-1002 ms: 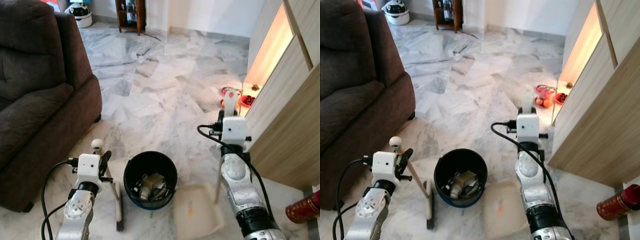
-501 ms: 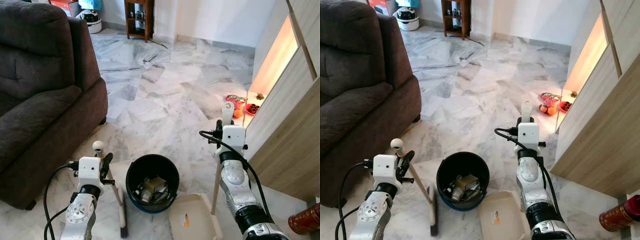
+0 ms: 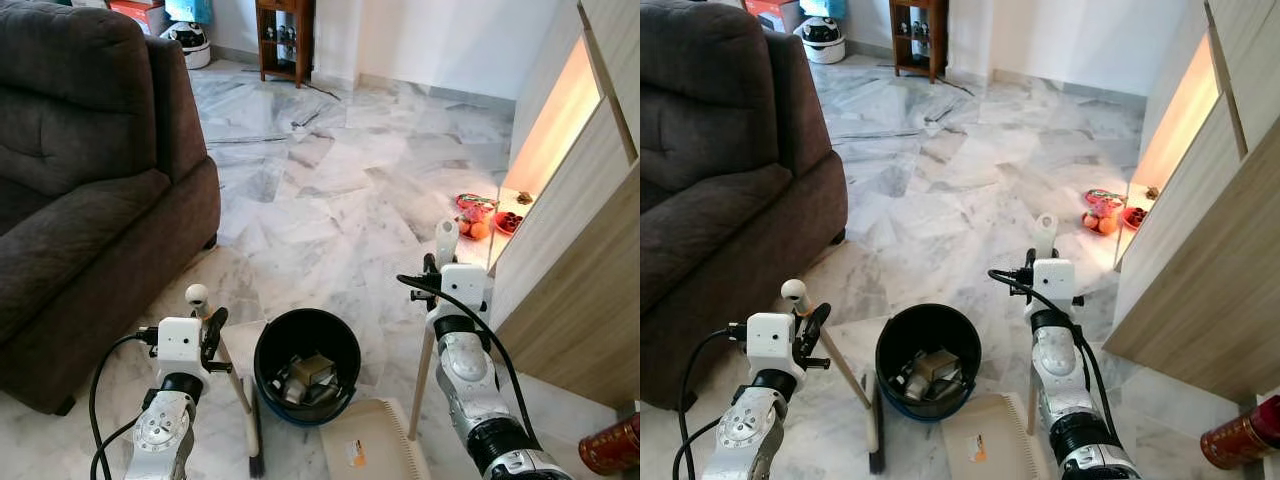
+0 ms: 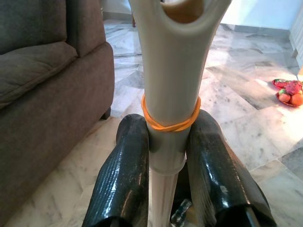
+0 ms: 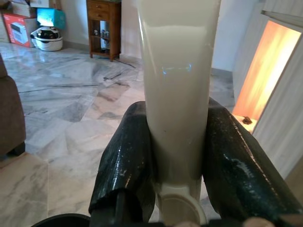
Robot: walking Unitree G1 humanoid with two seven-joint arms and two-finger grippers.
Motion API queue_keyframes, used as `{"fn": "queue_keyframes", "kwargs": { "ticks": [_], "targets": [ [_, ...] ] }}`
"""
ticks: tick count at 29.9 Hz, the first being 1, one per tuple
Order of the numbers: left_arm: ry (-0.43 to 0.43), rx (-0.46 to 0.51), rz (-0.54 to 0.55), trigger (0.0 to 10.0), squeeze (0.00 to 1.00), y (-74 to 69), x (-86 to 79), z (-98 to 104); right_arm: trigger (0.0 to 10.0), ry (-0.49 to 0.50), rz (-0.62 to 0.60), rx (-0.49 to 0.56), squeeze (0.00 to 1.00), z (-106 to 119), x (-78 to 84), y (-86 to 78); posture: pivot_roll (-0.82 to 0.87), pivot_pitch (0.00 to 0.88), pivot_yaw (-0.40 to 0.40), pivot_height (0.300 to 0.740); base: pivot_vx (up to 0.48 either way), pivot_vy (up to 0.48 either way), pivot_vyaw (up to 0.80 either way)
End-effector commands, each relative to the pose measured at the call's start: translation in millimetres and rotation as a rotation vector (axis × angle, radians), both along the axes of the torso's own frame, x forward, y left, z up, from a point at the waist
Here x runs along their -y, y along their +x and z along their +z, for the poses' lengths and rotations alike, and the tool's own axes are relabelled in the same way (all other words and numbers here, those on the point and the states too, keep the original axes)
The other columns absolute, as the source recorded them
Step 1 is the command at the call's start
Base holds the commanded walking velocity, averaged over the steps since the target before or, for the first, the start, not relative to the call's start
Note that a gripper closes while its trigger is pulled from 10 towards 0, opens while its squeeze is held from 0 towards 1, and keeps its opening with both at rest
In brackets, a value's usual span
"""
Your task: Sweep floor
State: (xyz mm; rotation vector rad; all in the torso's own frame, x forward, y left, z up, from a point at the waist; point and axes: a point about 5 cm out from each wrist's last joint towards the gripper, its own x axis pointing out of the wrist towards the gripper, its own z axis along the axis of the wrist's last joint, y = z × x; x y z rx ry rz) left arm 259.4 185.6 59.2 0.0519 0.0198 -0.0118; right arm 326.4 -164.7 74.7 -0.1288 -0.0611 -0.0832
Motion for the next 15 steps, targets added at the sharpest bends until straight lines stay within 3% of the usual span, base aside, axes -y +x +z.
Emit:
{"fn": "queue_keyframes", "kwargs": {
  "ticks": [1, 15],
  "targets": [
    [-0.010, 0.051, 0.004, 10.0, 0.00, 1.8, -0.7, 9.6, 10.0, 0.017, -0.007, 0.036, 0.00, 6.5, 2.8, 2.7, 0.11, 0.000, -0.049, 0.740, -0.251, 0.000, 0.00],
    [-0.004, 0.067, 0.013, 10.0, 0.00, 6.4, -4.1, 15.3, 10.0, 0.009, 0.002, 0.041, 0.00, 9.8, 3.3, 6.5, 0.10, 0.039, -0.048, 0.740, -0.265, 0.000, 0.00]
  ]
}}
